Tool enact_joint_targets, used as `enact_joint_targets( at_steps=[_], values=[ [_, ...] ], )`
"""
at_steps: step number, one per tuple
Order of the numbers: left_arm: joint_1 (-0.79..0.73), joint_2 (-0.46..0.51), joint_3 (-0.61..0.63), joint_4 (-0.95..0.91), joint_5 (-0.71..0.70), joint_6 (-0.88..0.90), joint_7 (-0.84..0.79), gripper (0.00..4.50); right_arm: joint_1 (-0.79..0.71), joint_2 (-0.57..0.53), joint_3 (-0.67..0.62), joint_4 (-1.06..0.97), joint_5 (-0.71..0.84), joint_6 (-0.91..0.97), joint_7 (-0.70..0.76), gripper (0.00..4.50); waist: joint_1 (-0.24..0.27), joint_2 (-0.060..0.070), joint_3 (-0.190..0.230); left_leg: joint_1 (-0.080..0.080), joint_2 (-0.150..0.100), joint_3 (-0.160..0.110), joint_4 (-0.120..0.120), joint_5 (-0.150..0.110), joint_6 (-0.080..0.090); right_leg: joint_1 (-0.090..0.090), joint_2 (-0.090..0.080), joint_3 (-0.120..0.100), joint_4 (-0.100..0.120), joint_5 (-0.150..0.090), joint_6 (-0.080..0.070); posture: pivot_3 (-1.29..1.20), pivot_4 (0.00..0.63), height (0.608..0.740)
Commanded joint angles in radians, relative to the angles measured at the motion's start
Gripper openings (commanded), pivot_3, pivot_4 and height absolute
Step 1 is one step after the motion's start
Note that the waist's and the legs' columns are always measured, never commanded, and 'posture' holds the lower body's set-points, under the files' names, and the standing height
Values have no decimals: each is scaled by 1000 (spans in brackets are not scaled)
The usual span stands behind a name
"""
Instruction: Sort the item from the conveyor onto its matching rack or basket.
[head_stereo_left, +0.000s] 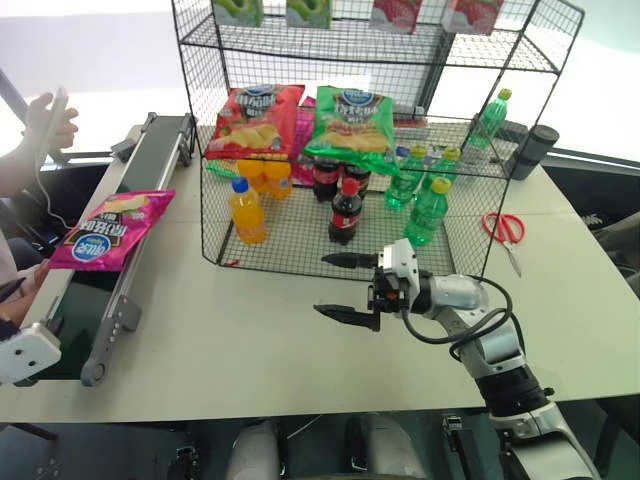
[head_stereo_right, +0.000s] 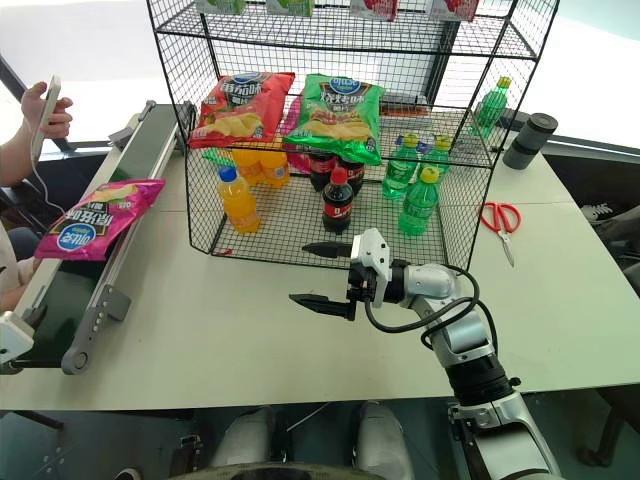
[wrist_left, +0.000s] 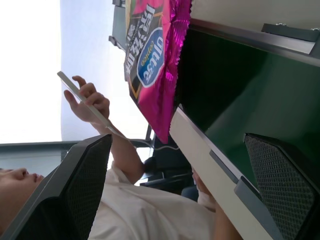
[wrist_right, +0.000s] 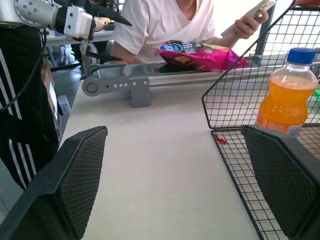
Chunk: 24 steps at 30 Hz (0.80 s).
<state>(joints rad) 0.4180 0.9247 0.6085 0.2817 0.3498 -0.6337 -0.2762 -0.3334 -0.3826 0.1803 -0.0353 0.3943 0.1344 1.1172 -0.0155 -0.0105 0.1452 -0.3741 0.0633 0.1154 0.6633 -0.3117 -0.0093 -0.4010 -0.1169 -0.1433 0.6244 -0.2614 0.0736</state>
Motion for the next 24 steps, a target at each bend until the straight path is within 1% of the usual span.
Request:
enact_joint_targets(
  at_steps=[1, 13, 16, 20, 23, 24],
  values=[
    [-9, 16, -5, 2, -3, 5, 24, 4500, -7, -6, -5, -45, 2, -6, -7, 4469, -1, 0, 0, 0, 0, 1, 0, 0, 0, -1, 0, 0, 1, 0, 0, 0, 150, 738],
    [-32, 21, -64, 28, 15, 4, 49, 4500, -10, -23, -11, -63, 8, 6, -17, 4469, -1, -2, -1, 0, 0, 8, 0, 0, 0, -4, -2, 0, 4, 0, 0, 0, 150, 738],
    [-57, 19, -72, 20, -12, 19, 44, 4500, -5, -24, -5, -66, 1, 1, -20, 4469, 0, -3, -2, 0, 0, 8, 0, 0, 0, -5, -2, 0, 4, 0, 0, 0, 150, 738],
    [-86, 24, -98, 22, -15, 27, 30, 4500, -7, -23, -1, -61, -10, -9, -25, 4469, 0, -3, -2, 0, 0, 8, 0, 0, 0, -4, -2, 0, 5, 0, 0, 0, 150, 738],
    [-111, 25, -110, 17, -64, 43, -15, 3673, -11, -25, -6, -65, -15, -9, -30, 4500, 0, -3, -2, 0, 1, 10, 0, 0, 0, -4, -2, 1, 5, 0, -1, 0, 150, 738],
    [-116, 28, -112, 17, -62, 45, -14, 3201, -13, -27, -8, -65, -14, -8, -30, 4500, 0, -3, -2, 0, 1, 11, 0, 0, 0, -4, -2, 1, 6, 0, -1, 0, 150, 738]
  ],
)
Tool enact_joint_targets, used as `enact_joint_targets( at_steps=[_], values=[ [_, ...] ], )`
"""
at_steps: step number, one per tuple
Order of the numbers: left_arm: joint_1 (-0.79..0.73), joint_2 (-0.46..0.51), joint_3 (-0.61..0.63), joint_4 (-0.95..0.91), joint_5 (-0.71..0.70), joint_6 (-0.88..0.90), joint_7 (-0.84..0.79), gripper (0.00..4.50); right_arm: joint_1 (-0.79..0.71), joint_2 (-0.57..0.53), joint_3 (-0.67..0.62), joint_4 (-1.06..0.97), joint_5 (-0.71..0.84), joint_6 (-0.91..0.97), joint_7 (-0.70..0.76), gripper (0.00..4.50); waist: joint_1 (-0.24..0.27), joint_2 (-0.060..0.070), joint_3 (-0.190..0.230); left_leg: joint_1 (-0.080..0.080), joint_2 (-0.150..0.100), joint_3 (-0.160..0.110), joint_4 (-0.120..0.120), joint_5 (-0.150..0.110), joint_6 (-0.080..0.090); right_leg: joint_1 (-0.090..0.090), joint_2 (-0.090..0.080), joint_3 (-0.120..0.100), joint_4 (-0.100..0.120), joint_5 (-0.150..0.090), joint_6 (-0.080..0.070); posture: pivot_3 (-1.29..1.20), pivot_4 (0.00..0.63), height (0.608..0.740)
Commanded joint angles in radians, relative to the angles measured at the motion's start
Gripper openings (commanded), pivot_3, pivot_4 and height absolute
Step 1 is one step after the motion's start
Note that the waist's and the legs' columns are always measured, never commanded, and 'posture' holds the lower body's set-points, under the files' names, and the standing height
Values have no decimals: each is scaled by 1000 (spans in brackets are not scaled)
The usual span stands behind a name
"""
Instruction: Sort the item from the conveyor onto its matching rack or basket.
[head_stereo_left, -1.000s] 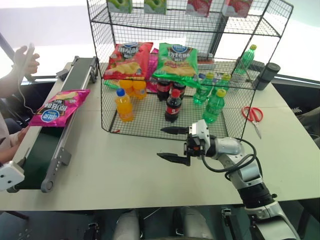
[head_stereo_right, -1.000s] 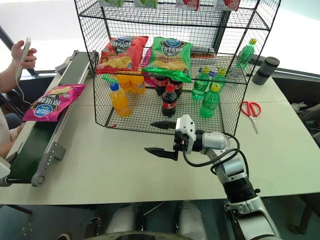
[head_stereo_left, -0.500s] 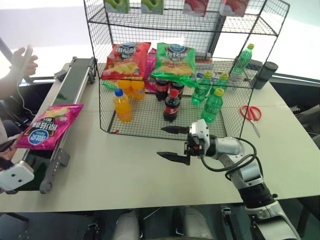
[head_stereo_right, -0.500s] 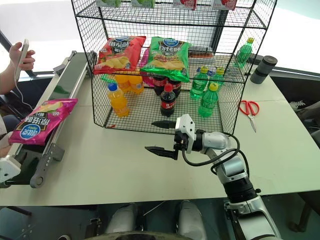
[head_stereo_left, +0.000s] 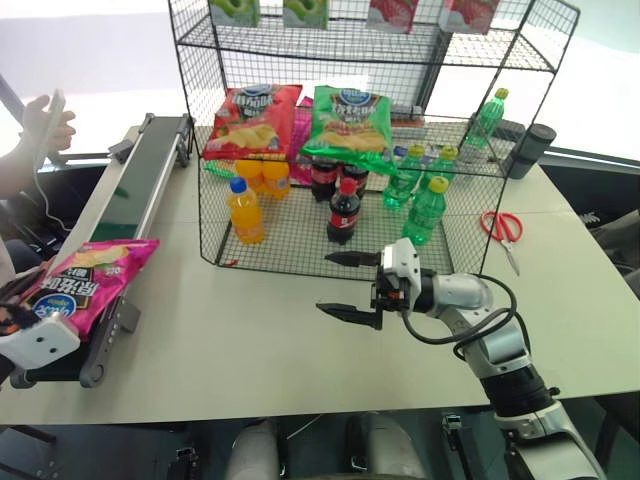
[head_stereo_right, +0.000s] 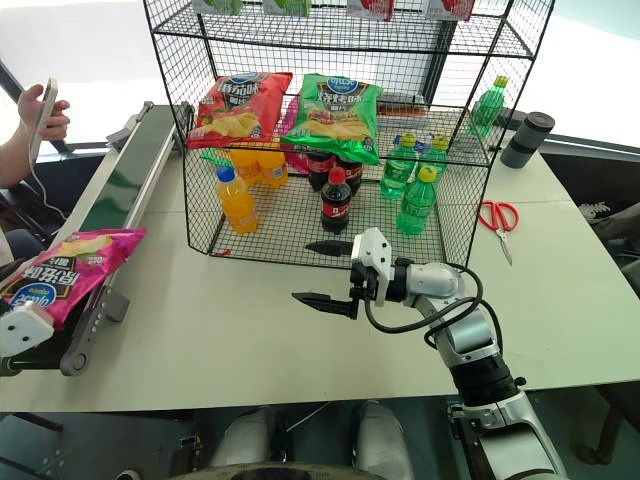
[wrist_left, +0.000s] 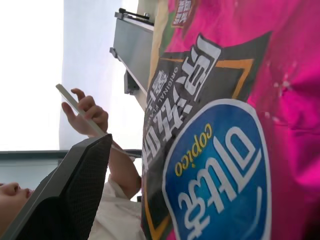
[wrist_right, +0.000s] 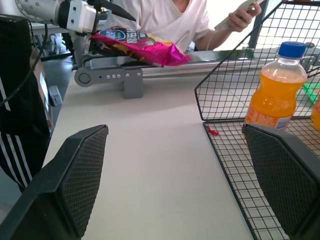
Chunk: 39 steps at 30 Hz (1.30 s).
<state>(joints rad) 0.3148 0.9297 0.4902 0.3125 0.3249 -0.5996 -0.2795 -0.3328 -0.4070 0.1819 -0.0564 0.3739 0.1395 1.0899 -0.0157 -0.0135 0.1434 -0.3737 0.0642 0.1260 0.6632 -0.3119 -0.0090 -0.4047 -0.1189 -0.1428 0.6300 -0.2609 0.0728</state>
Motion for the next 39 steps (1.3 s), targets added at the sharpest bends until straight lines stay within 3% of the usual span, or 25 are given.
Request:
enact_joint_targets(
  at_steps=[1, 2, 6, 7, 14, 18, 22, 24, 28, 30, 35, 39],
  values=[
    [-15, 26, 5, -15, -29, 13, -7, 2730, -15, -4, -11, -44, 5, -13, -4, 4500, 0, -1, 0, 0, 0, 1, 0, 0, 0, 0, 0, 0, 0, 0, 0, 0, 150, 738],
    [-18, 27, 2, -17, -25, 15, -6, 2066, -16, -5, -13, -43, 6, -13, -4, 4500, -1, -1, 0, 0, 1, 1, 0, 0, 0, 0, 0, 0, 0, 0, 0, 0, 150, 738],
    [-25, 22, -10, -31, -33, 25, -20, 137, -18, -3, -14, -38, 3, -17, -13, 4500, -2, -1, 0, 0, 1, 3, 0, 0, 0, -1, 0, 0, 0, 1, -1, 0, 150, 738],
    [-25, 22, -11, -36, -31, 25, -19, 58, -17, -1, -12, -40, 1, -18, -16, 4500, -1, -1, 0, 0, 1, 3, 0, 0, 0, -1, 0, 0, 0, 1, -1, 0, 150, 738],
    [-50, 4, 22, -64, -122, 70, -43, 58, -15, 0, -8, -29, -12, -35, -27, 4500, 0, -1, 0, 0, 1, 3, 0, 0, 0, -1, 0, 0, 0, 1, -1, 0, 150, 738],
    [-66, -18, 73, -136, -310, 132, -127, 58, -23, -3, -11, -13, -16, -44, -22, 4500, -1, -1, -1, 0, 1, 3, 0, 0, 0, -1, 0, 0, 0, 1, -1, 0, 150, 738],
    [-58, -12, 139, -286, -626, 231, -329, 58, -29, -9, -18, 12, -19, -59, -13, 4500, -1, -1, -1, 0, 1, 3, 0, 0, 0, -1, 0, 0, 0, 1, -1, 0, 150, 738],
    [-45, -3, 179, -350, -770, 312, -434, 58, -30, -15, -19, 18, -18, -63, -6, 4500, -1, -1, 0, 0, 1, 3, 0, 0, 0, -1, 0, 1, 0, 1, -1, 0, 150, 738],
    [-4, 3, 284, -498, -1163, 698, -532, 58, -45, -26, -28, 37, -14, -72, 13, 4500, -5, -1, -1, 1, 1, 3, 0, 0, 0, -1, 1, 1, 0, 1, -1, 0, 150, 738],
    [13, -1, 315, -561, -1194, 723, -596, 58, -56, -32, -38, 50, -1, -68, 23, 4500, -4, -1, 0, 1, 1, 3, 0, 0, -1, -1, 1, 1, 0, 1, -1, 0, 150, 738],
    [31, 5, 390, -633, -1593, 1082, -603, 58, -61, -63, -77, 58, 39, -27, 42, 4500, 0, -1, 0, 1, 1, 3, 0, 0, -1, 0, 1, 2, 0, 1, -1, 0, 150, 738],
    [60, 11, 296, -707, -1704, 1265, -663, 58, -33, -116, -144, -34, 212, 203, 59, 4500, 0, -1, 0, 1, 1, 3, 0, 1, -1, 0, 1, 2, 0, 1, -1, 0, 150, 738]
  ],
)
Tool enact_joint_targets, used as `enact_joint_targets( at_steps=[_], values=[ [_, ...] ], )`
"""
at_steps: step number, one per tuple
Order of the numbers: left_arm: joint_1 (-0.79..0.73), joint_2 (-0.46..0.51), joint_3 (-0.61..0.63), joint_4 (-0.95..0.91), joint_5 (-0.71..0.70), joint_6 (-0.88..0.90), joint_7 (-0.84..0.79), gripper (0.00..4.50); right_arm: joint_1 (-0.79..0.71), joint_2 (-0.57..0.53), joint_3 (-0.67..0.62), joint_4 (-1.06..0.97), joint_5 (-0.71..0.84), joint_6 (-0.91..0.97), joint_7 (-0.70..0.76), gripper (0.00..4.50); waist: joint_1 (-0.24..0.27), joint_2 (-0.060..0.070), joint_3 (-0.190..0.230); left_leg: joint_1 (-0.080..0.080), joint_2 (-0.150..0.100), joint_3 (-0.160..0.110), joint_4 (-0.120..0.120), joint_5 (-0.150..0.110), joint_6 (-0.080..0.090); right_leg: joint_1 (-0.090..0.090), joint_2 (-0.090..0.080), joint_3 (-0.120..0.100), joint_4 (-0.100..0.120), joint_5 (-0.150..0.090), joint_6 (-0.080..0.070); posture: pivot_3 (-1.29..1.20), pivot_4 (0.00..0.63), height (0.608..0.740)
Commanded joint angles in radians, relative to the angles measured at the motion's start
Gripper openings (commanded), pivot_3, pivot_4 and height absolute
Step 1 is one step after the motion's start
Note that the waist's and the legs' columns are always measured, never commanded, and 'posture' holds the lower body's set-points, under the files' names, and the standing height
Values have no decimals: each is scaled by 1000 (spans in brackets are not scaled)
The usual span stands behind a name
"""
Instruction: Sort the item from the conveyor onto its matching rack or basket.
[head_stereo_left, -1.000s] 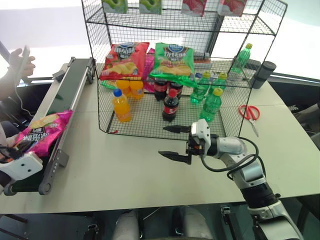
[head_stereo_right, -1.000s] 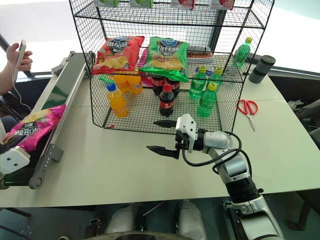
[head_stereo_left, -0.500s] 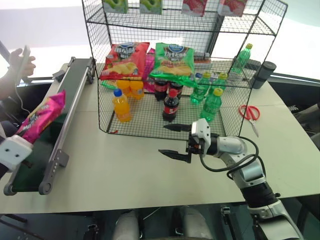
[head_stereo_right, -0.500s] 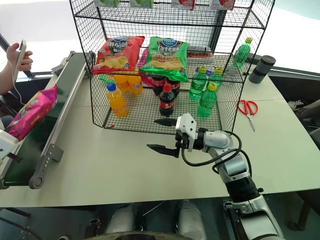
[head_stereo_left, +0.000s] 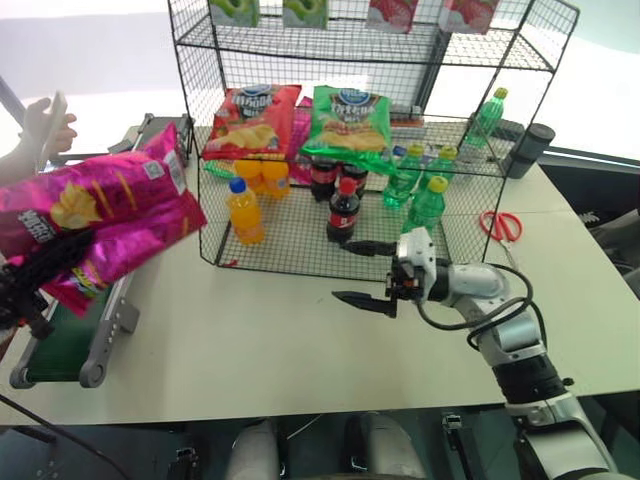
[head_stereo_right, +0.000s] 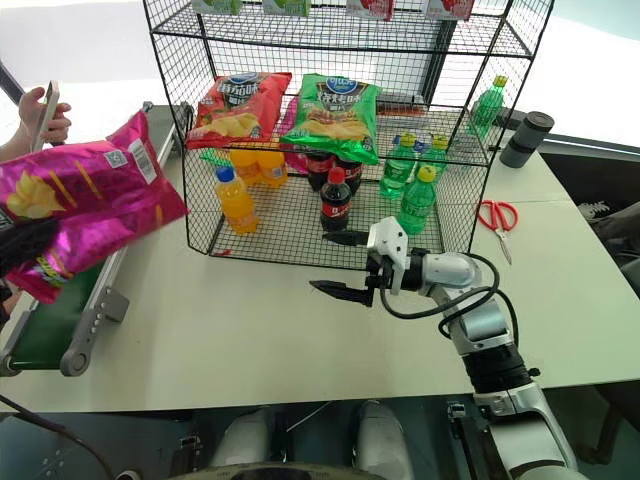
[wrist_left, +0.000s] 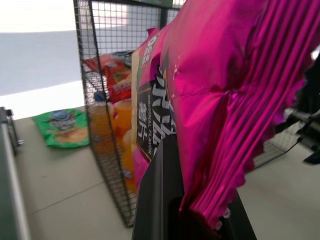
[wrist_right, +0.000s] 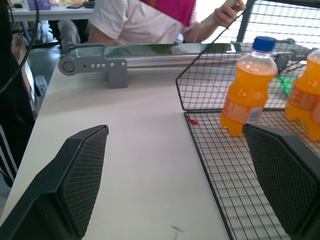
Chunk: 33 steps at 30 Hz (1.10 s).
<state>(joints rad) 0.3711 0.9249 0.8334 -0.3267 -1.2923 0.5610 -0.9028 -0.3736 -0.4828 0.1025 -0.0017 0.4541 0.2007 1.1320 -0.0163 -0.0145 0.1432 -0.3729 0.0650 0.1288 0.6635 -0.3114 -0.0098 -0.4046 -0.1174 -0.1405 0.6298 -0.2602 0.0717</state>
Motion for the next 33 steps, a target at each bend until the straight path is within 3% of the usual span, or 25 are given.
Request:
enact_joint_targets(
  at_steps=[1, 4, 8, 13, 18, 22, 26, 33],
  values=[
    [-13, 14, -91, -82, -117, 139, -35, 58, 19, -66, -79, -113, 173, 202, 25, 4500, 3, 0, 0, 0, 0, 0, 0, 0, 0, 0, 0, 0, 0, 0, 0, 0, 150, 738],
    [-80, 13, -200, -99, -157, 214, -42, 58, 52, -129, -112, -175, 275, 345, 40, 4500, 7, -1, 0, 0, -1, -1, 0, 0, 0, 1, 0, 0, -1, 0, 0, 0, 150, 738],
    [-317, -51, -390, -26, -211, 285, -31, 58, 112, -198, -174, -286, 477, 573, 14, 4500, 9, -2, -2, 0, -1, -2, 0, 0, 0, 1, 0, 0, -1, 0, -1, 0, 150, 738],
    [-497, -135, -522, 47, -211, 363, -45, 58, 138, -174, -190, -318, 499, 628, -86, 4500, -2, -5, -3, 1, -2, -1, 0, 0, 0, 2, 3, 2, -1, 1, -1, 0, 150, 738],
    [-597, -200, -558, 100, -231, 411, -30, 58, 140, -92, -193, -310, 471, 599, -179, 4500, 6, -5, -3, 0, -2, -1, 0, 2, -4, 1, 4, 2, -1, 1, -1, 0, 150, 738],
    [-653, -249, -561, 144, -247, 427, -4, 58, 165, -77, -217, -386, 633, 696, -192, 4500, 8, -5, -3, -1, -2, -1, 0, 3, -5, 1, 3, 2, -2, 1, -1, 0, 150, 738],
    [-662, -304, -569, 153, -249, 436, 25, 58, 156, -69, -211, -407, 667, 715, -230, 4500, 4, -5, -3, 0, -2, -1, 0, 3, -5, 2, 3, 2, -2, 1, -1, 0, 150, 738],
    [-658, -406, -578, 130, -255, 428, 90, 58, 129, -34, -116, -389, 566, 665, -243, 4500, 4, -5, -4, 0, -2, -2, 0, 1, -2, 2, 4, 2, -1, 1, -1, 0, 150, 738]
  ],
)
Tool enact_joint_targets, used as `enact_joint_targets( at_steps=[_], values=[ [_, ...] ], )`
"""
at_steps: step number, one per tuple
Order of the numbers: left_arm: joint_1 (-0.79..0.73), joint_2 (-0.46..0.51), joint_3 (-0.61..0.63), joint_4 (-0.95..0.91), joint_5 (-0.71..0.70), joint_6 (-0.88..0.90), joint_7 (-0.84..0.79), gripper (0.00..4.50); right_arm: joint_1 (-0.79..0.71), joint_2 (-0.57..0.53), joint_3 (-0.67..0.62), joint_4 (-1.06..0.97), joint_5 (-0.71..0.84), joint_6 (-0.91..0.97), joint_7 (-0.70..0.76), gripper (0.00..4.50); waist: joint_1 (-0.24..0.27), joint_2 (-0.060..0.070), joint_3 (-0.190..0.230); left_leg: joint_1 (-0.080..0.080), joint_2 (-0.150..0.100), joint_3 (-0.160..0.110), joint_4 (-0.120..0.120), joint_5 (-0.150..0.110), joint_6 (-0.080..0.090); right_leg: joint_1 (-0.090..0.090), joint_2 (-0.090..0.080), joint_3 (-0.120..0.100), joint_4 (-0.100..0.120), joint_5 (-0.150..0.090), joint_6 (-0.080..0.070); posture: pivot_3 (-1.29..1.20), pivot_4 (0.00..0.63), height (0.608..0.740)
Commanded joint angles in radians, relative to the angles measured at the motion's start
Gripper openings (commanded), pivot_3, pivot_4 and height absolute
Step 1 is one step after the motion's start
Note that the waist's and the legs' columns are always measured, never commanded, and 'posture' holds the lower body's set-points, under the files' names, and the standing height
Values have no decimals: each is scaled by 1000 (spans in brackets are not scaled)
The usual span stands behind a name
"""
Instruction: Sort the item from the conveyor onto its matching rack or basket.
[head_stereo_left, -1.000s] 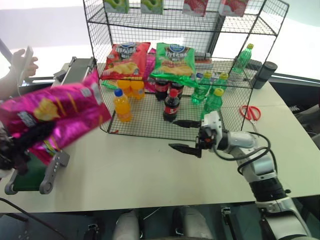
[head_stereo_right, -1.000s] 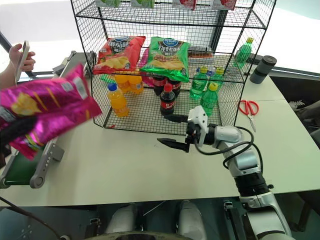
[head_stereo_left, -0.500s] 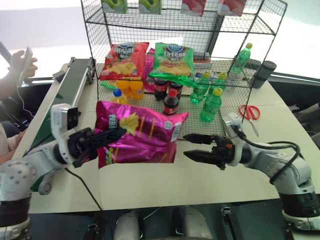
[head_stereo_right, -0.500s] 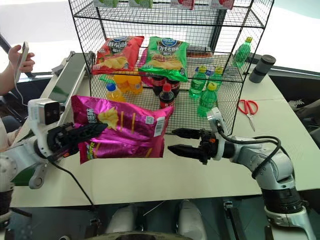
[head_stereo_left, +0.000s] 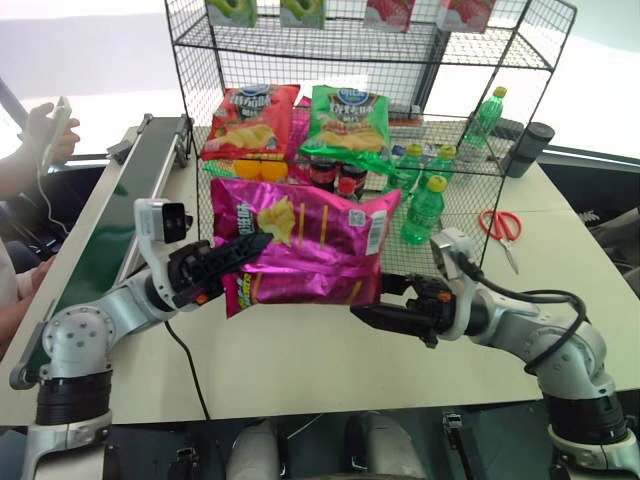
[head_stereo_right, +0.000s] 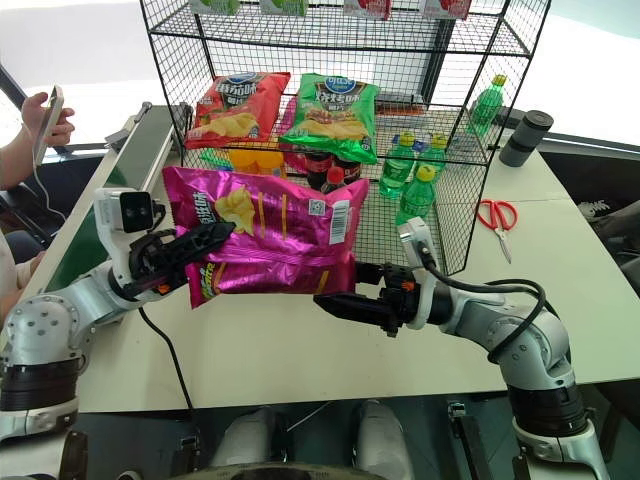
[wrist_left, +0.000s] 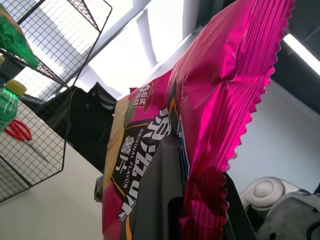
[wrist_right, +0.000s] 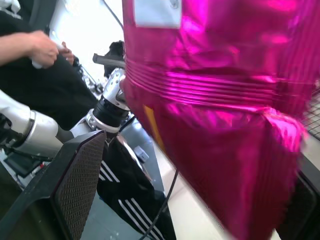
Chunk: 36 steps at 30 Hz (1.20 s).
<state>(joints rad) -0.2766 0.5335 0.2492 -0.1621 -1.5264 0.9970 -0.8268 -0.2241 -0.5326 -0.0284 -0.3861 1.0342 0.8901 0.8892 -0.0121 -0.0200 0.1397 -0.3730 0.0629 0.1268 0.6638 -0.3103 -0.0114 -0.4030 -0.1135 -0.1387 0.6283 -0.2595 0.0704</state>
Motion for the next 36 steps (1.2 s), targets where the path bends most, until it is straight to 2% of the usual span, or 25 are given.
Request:
enact_joint_targets(
  at_steps=[1, 2, 5, 10, 12, 14, 15, 17, 22, 23, 24, 27, 29, 35, 36],
  values=[
    [-14, -20, 5, -36, -13, -9, 16, 58, -24, 19, 8, 0, 1, -17, 0, 4500, 1, 0, 0, 0, 0, 0, 0, 0, 0, 0, 0, 0, 0, 0, 0, 0, 150, 738],
    [-16, -24, 3, -37, -6, -9, 18, 58, -28, 17, 4, 7, 8, -12, 5, 4500, 1, 0, 0, 0, 0, 0, 0, 0, 0, 0, 0, 0, 0, 0, 0, 0, 150, 738],
    [-16, -20, -1, -38, 7, 1, 13, 0, -36, 2, -1, 16, 7, -7, 15, 3755, 2, 0, 0, 0, -1, 0, 0, 0, 0, 0, 0, 0, 0, 0, 0, 0, 150, 738],
    [-3, -9, -9, -36, 65, -7, -26, 0, -36, -3, -19, 13, 39, 9, 13, 1167, 2, 0, 0, 0, -1, 0, 0, 0, 0, 0, 0, 0, 0, 0, 0, 0, 150, 738],
    [-2, -13, -13, -36, 108, -30, -38, 0, -36, -3, -21, 16, 33, 4, 12, 316, 1, 0, 0, 0, -1, 0, 0, 0, 0, 0, 0, 0, 0, 0, 0, 0, 150, 738],
    [-4, -20, -20, -28, 168, -63, -50, 0, -39, -10, -21, 21, 10, -12, 17, 215, 2, 0, 0, 0, -1, 0, 0, 0, 0, 0, 0, 0, 0, 0, 0, 0, 150, 738],
    [-5, -21, -23, -23, 179, -66, -58, 569, -40, -12, -21, 22, 2, -17, 19, 215, 2, 0, 0, 0, -1, 0, 0, 0, 0, 0, 0, 0, 0, 0, 0, 0, 150, 738],
    [-8, -16, -24, -15, 205, -75, -73, 1329, -37, -20, -22, 20, -4, -21, 23, 215, 2, 0, 0, 0, -1, 0, 0, 0, 1, 0, 0, 0, -1, 0, 0, 0, 150, 738],
    [5, 37, -3, 0, 277, -91, -112, 3865, 21, -95, -69, 15, -80, -89, 47, 215, 3, 0, 0, -1, -1, 0, 0, -1, 1, 0, 0, 0, -1, 0, 0, 0, 150, 738],
    [13, 52, -6, -3, 298, -98, -127, 4294, 40, -114, -80, 7, -97, -104, 52, 215, 3, 0, 0, -1, -1, 0, 0, -1, 1, 0, 0, 0, -2, 0, 0, 0, 150, 738],
    [29, 73, -19, -11, 357, -138, -157, 4500, 67, -129, -98, -5, -119, -129, 55, 215, 3, 0, 0, -1, 0, 0, 0, -1, 1, 0, 0, 0, -2, 0, 0, 0, 150, 738],
    [69, 119, -43, -17, 473, -220, -225, 4500, 133, -157, -180, -43, -111, -149, 34, 215, 4, 0, 0, -1, 0, 0, -1, -1, 2, 0, 0, 0, -3, 0, 0, 0, 150, 738],
    [92, 117, -46, -11, 611, -382, -245, 4500, 191, -160, -267, -82, -123, -190, -5, 215, 6, 1, 1, -1, 0, 1, -1, -1, 2, -1, 0, 0, -4, 0, 0, 0, 150, 738],
    [68, 35, -54, 20, 808, -681, -248, 4500, 209, -114, -439, -158, -299, -440, -155, 215, 23, 2, 1, -2, 2, 2, -2, -2, 2, -1, 0, 0, -9, 1, -2, 0, 150, 738],
    [60, 22, -60, 22, 807, -679, -242, 4500, 190, -107, -465, -168, -328, -476, -195, 215, 25, 2, 1, -2, 2, 2, -2, -2, 2, -1, 0, 0, -9, 1, -2, 0, 150, 738]
  ],
)
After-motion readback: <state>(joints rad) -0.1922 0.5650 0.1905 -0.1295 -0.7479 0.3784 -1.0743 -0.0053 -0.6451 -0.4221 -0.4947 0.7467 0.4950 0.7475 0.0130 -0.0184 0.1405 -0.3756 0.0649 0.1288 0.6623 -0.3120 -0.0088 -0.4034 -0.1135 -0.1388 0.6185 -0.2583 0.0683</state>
